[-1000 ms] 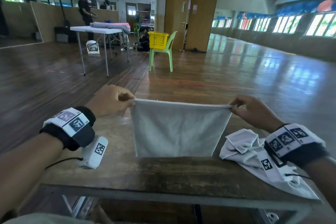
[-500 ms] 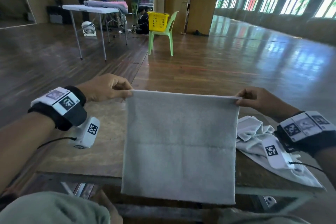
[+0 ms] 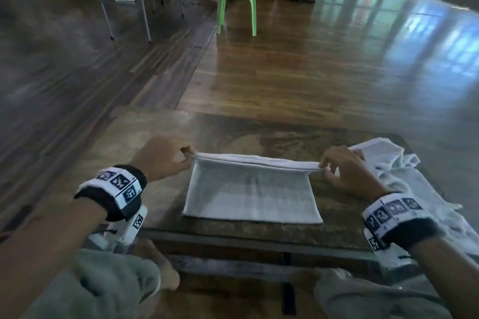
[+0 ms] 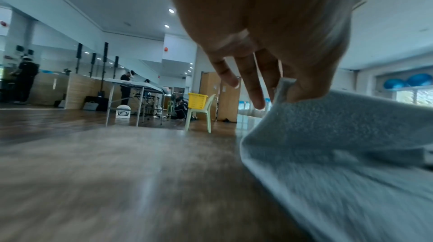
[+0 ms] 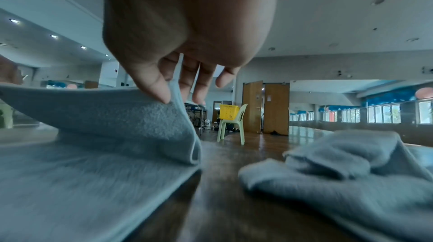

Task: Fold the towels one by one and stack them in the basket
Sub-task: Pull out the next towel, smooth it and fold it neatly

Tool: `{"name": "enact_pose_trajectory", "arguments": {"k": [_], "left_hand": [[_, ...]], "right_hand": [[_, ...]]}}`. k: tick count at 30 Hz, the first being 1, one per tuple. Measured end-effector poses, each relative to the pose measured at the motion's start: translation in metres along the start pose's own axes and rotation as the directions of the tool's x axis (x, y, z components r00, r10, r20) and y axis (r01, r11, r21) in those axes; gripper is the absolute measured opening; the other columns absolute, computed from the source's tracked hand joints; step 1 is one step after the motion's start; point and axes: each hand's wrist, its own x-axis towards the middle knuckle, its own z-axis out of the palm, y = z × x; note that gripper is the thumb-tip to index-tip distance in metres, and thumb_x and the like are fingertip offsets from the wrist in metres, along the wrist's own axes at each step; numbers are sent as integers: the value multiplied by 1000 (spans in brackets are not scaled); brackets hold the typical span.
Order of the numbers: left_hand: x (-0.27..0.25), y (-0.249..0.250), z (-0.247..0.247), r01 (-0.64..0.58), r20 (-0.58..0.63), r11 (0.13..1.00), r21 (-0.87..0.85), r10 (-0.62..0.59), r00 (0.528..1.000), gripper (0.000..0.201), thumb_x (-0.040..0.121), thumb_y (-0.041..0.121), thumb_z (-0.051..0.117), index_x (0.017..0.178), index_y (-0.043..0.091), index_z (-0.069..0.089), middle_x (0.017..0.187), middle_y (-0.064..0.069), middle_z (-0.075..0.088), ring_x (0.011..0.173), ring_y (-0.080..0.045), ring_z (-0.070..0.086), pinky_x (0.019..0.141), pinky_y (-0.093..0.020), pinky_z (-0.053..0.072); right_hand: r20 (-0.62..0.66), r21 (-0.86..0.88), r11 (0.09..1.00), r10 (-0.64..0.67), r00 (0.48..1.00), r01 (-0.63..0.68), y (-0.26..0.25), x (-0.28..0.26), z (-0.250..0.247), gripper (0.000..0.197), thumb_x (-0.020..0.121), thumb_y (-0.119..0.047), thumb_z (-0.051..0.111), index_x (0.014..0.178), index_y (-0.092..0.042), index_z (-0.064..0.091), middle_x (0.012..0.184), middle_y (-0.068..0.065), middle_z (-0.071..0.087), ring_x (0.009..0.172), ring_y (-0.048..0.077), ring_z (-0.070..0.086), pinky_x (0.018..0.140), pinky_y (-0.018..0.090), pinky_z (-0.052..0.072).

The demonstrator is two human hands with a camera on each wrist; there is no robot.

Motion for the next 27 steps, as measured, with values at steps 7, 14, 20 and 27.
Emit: {"name": "enact_pose_trajectory", "arguments": {"k": [7,14,20,27], "left_hand": [[-70,-11,58,-144,228,980,137,110,967,19,72,40,50,75,28,65,77,12,58,66,-9,57,66,-20,32],[-88,-10,76,-36,68,998,53,33,997,27,80,43,49,81,25,70,79,11,61,70,-7,52,69,-29,38],[-95,-9,78,-41,28,999,33,40,999,27,83,42,49,86,24,70,82,13,62,73,-3,49,70,-26,39],[-98,-5,72,-78,102,996,51,73,992,38,69,52,57,92,25,70,90,16,59,78,0,50,79,-23,32]], "right_hand": [[189,-123,977,-150,970,175,10,-67,46,19,66,-20,72,75,-30,58,80,-11,56,75,15,53,63,29,36],[172,-79,995,-41,984,56,2,-80,56,31,57,-8,82,75,-25,64,81,-11,61,76,16,57,65,28,33],[188,-68,997,44,981,-31,-2,-83,55,24,64,-14,80,81,-24,66,83,-10,63,81,17,61,73,29,33],[274,-105,994,30,961,-1,-5,-91,52,35,64,-31,80,97,-24,69,100,-10,66,92,13,60,78,26,34]]}}
